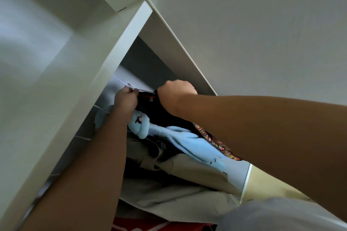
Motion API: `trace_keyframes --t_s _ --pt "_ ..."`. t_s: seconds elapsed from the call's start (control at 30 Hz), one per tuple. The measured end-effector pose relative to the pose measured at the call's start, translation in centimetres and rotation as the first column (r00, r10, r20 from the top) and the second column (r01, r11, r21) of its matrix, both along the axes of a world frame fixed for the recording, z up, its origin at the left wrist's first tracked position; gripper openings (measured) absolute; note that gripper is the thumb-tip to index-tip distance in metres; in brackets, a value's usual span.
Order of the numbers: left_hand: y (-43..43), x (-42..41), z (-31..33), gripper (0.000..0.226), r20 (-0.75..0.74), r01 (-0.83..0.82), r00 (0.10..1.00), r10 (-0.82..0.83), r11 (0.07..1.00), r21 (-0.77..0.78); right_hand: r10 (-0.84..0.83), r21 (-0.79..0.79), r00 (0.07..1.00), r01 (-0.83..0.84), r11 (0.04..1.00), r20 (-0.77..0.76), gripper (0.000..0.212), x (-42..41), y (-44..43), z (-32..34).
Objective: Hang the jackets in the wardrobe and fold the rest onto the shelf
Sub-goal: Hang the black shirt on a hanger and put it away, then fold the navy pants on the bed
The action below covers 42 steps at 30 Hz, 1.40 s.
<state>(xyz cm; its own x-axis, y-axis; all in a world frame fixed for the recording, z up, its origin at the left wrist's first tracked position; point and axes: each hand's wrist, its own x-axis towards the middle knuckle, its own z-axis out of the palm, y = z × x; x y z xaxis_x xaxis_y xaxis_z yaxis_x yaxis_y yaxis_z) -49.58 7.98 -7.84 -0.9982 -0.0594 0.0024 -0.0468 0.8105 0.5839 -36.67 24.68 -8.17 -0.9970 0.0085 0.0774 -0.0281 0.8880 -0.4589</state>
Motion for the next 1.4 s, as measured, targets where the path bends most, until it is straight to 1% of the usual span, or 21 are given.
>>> trace_keyframes --t_s 0.03,0.1,0.13,0.2,0.3,0.33,0.37,0.43,0.5,0.57,0.63,0.7,0.77,0.83,0.9,0.97,1.03,1.1,1.17,1.27,1.4 --pt "0.3 0.1 0.3 0.023 0.014 0.010 1.000 -0.009 1.000 -0.017 0.002 0.002 1.000 -0.002 1.000 -0.004 0.024 0.2 0.3 0.2" --pt "1.1 0.5 0.9 0.031 0.045 0.022 0.999 -0.018 0.994 -0.106 0.006 -0.003 1.000 -0.006 1.000 -0.004 0.024 0.6 0.8 0.6" --pt "1.6 0.9 1.3 0.034 0.048 0.019 0.999 -0.011 0.988 -0.156 0.011 -0.006 1.000 -0.011 1.000 0.002 0.025 1.0 1.0 0.7" --pt "2.4 1.9 1.8 0.037 0.033 0.006 0.999 0.000 0.980 -0.201 0.019 -0.008 1.000 -0.019 1.000 0.015 0.024 1.8 1.4 1.1" --pt "3.5 4.0 2.4 0.029 -0.024 0.039 0.999 -0.047 0.962 -0.272 -0.004 -0.001 1.000 0.004 1.000 0.003 0.020 3.6 2.5 1.8" --pt "3.8 4.8 2.4 0.025 -0.042 0.045 0.997 -0.060 0.958 -0.284 -0.028 -0.003 1.000 0.028 1.000 -0.003 0.022 4.3 2.9 1.9" --pt "4.1 5.7 2.2 0.026 -0.058 0.049 0.996 -0.067 0.962 -0.269 -0.052 -0.009 0.999 0.051 0.999 -0.007 0.025 5.0 3.4 1.9" --pt "4.8 7.7 1.6 0.028 -0.091 0.078 0.991 -0.095 0.982 -0.172 -0.087 -0.036 0.996 0.086 0.996 -0.018 0.022 6.6 4.6 1.6" --pt "5.8 10.1 1.1 0.016 -0.117 0.116 0.986 -0.118 0.993 -0.025 -0.107 -0.067 0.994 0.104 0.992 -0.034 0.014 8.3 6.0 1.2" --pt "7.1 12.7 0.7 0.025 -0.126 0.155 0.982 -0.142 0.983 0.097 -0.125 -0.106 0.992 0.122 0.987 -0.025 0.015 10.3 7.4 1.0" --pt "8.7 15.5 0.4 0.027 -0.137 0.194 0.976 -0.168 0.958 0.212 -0.164 -0.181 0.986 0.159 0.971 -0.014 0.029 12.5 8.7 0.8" --pt "10.5 18.3 0.1 0.020 -0.141 0.240 0.969 -0.203 0.909 0.340 -0.227 -0.229 0.973 0.211 0.950 -0.044 0.031 14.9 9.8 0.7" --pt "12.2 21.0 0.0 0.015 -0.156 0.302 0.953 -0.261 0.868 0.395 -0.313 -0.275 0.946 0.279 0.920 -0.087 0.031 17.9 10.7 0.5" --pt "13.3 23.7 0.0 0.014 -0.185 0.377 0.926 -0.330 0.834 0.403 -0.417 -0.335 0.901 0.357 0.872 -0.123 0.032 21.0 11.3 0.4" --pt "14.2 26.1 -0.4 0.012 -0.197 0.453 0.891 -0.409 0.785 0.423 -0.523 -0.413 0.843 0.433 0.801 -0.130 0.030 24.4 11.8 0.2" --pt "14.8 28.3 -1.1 0.012 -0.203 0.542 0.839 -0.505 0.740 0.399 -0.620 -0.463 0.775 0.507 0.727 -0.126 0.030 27.8 11.9 -0.2" --pt "15.5 30.3 -1.8 0.012 -0.201 0.627 0.775 -0.599 0.687 0.368 -0.720 -0.490 0.687 0.595 0.637 -0.101 0.030 31.3 11.8 -0.9" --pt "16.3 32.6 -2.3 0.015 -0.203 0.697 0.707 -0.678 0.619 0.363 -0.805 -0.537 0.592 0.665 0.519 -0.045 0.026 35.0 11.5 -1.7" --pt "17.3 35.5 -2.7 0.018 -0.198 0.743 0.647 -0.736 0.551 0.380 -0.858 -0.547 0.513 0.720 0.427 0.005 0.023 38.8 11.1 -2.1" --pt "19.3 40.9 -3.0 0.014 -0.144 0.788 0.552 -0.822 0.457 0.412 -0.914 -0.542 0.404 0.776 0.322 0.034 0.022 44.7 10.8 -2.0" --pt "23.0 48.3 -2.0 0.015 -0.115 0.855 0.360 -0.926 0.278 0.438 -0.980 -0.553 0.199 0.818 0.158 0.015 0.024 52.9 11.6 -1.6"
